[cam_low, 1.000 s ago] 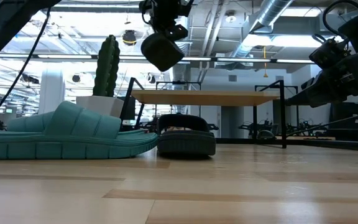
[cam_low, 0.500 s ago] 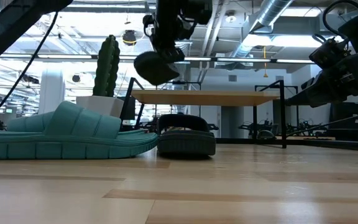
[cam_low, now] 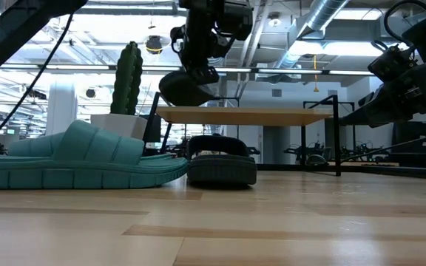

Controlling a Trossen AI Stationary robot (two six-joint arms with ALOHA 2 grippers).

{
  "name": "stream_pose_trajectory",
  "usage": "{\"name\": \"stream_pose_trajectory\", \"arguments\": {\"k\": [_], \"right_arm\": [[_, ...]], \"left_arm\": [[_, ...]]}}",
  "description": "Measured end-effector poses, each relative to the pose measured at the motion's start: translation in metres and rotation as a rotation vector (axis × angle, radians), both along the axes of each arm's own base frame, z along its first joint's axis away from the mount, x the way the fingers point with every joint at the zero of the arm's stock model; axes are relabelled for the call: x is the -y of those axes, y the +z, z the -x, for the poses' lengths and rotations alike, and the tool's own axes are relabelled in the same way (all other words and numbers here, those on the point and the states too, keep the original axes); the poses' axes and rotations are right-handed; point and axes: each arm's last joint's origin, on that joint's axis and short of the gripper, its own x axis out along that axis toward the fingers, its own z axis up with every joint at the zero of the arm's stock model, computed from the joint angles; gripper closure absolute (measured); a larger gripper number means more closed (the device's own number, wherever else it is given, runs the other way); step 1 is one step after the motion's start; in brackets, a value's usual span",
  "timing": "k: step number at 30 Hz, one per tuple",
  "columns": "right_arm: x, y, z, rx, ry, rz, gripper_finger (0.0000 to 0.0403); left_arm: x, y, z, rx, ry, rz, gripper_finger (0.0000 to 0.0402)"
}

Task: Pick and place slides into the shelf
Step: Put the left black slide on the shelf

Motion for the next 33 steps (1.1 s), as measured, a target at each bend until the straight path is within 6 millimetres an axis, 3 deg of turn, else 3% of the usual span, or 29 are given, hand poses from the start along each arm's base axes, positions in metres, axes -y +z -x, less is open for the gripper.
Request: {"name": "stream_pose_trajectory", "arguments": {"k": [14,33], "right_arm": [[0.0000,-0.0001,0.0000,0.000,0.000,0.000,0.0403],[0.0000,0.0000,0.0000,0.000,0.000,0.000,0.0403]], "left_arm": [[-0.0024,-0.0012,0.0025,-0.037,-0.010,0.052,0.0399],[-0.0033,-0.0014,0.0017,-0.040,-0.021,0.067,0.0318]]}}
